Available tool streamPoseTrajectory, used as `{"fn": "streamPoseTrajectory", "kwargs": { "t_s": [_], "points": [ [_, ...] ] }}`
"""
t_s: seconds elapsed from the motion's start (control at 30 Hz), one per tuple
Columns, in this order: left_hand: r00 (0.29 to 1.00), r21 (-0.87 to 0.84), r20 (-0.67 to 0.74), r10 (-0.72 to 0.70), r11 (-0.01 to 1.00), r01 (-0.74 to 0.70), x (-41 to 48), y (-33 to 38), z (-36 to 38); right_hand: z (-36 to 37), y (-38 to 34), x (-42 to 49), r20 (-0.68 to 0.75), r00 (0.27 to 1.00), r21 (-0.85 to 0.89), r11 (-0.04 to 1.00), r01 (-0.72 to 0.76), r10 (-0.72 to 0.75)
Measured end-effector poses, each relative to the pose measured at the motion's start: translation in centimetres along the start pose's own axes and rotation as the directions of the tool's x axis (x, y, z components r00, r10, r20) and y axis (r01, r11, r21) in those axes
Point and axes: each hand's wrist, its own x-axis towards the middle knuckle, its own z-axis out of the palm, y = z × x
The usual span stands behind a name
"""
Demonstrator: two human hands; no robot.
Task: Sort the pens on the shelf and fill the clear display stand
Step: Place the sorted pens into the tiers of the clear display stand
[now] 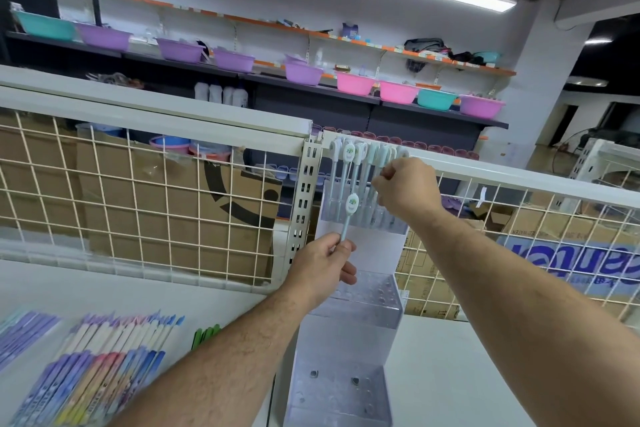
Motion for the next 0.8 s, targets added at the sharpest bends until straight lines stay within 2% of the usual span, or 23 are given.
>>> {"fn": "streamPoseTrajectory", "kwargs": {
  "t_s": [0.1, 0.13, 0.27, 0.33, 0.53, 0.67, 0.8],
  "points": [
    [1.000, -0.012, 0.004, -0.004, 1.000, 0.004, 0.1, 0.0, 0.0, -0.1, 0.2, -1.4, -0.097, 0.995, 0.000, 1.000, -0.007, 0.007],
    [1.000, -0.019, 0.006, -0.003, 1.000, 0.003, 0.1, 0.0, 0.0, 0.0, 0.4, -2.1, -0.088, 0.996, 0.028, 1.000, -0.007, 0.009],
    [1.000, -0.037, 0.027, 0.007, 0.999, -0.006, 0.1, -0.2, -0.1, 1.1, 1.2, -5.7, 0.197, 0.980, 0.230, 0.972, -0.053, 0.007],
    [0.999, -0.033, 0.039, 0.020, 0.999, -0.018, 0.1, -0.2, -0.1, 1.7, 1.2, -6.8, 0.283, 0.959, 0.284, 0.956, -0.074, -0.009],
    [0.996, 0.056, 0.065, 0.053, 0.997, -0.056, -0.1, -0.1, -0.3, 2.3, 1.3, -7.5, 0.207, 0.978, 0.316, 0.947, -0.047, -0.021],
    [0.996, 0.093, 0.071, 0.060, 0.993, -0.066, -0.5, -0.9, 0.0, 0.1, 0.8, -6.2, 0.095, 0.995, 0.363, 0.931, -0.035, 0.000],
    [0.984, 0.366, 0.137, 0.117, 0.917, -0.160, -1.4, -2.4, 0.0, -3.1, 0.2, -3.7, -0.050, 0.997, 0.400, 0.916, -0.038, 0.063]
  ]
}}
